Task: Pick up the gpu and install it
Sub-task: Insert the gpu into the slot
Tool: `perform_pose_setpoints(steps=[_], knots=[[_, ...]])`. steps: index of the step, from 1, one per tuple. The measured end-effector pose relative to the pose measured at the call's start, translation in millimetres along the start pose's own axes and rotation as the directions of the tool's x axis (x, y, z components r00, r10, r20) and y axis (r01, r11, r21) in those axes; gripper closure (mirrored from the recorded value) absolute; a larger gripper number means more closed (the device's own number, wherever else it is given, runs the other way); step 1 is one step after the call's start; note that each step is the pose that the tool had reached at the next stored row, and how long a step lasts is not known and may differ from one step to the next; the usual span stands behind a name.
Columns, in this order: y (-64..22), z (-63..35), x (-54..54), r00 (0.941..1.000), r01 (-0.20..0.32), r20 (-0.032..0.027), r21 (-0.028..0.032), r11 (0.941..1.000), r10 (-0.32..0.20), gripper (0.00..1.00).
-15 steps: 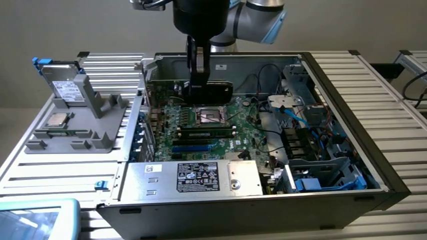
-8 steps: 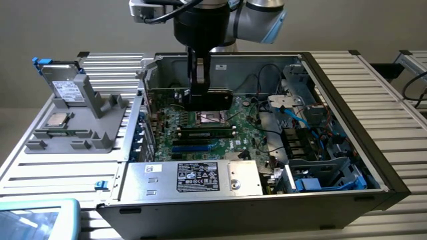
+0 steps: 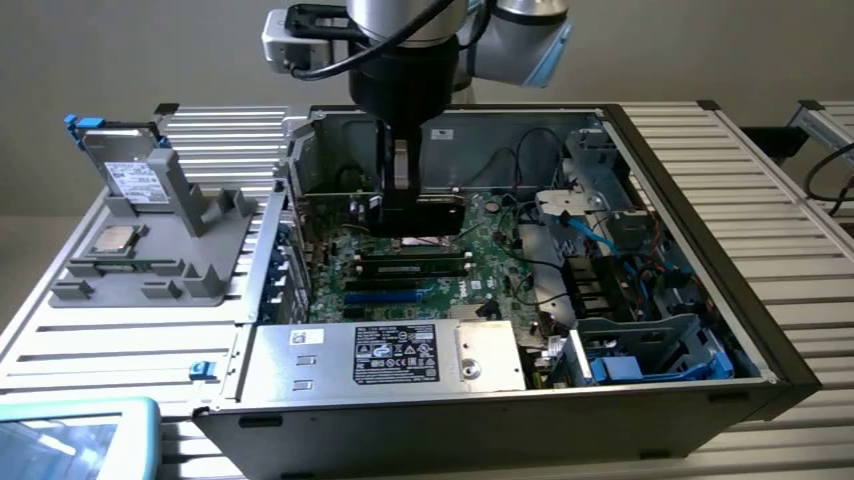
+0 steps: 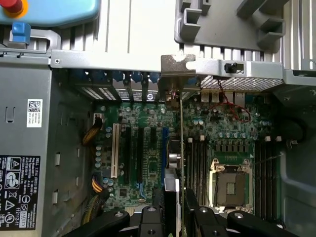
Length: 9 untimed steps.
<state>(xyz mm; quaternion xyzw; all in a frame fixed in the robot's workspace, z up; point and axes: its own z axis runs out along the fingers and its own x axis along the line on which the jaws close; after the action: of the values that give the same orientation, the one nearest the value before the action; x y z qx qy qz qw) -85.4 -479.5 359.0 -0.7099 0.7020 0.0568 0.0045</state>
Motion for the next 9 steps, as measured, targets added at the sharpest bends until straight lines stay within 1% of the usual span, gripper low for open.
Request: perform_pose_setpoints(steps=[7, 8, 9], knots=[[-1.1, 12.5, 1.8, 1.0, 0.0, 0.0, 0.0, 1.0, 0.0, 0.73], [-2.0, 19.2, 2.4, 0.9999, -0.001, -0.013, -0.0001, 1.0, 0.001, 0.73], [-3.1, 20.6, 2.6, 0.9986, -0.004, -0.053, -0.0012, 1.0, 0.004, 0.73]])
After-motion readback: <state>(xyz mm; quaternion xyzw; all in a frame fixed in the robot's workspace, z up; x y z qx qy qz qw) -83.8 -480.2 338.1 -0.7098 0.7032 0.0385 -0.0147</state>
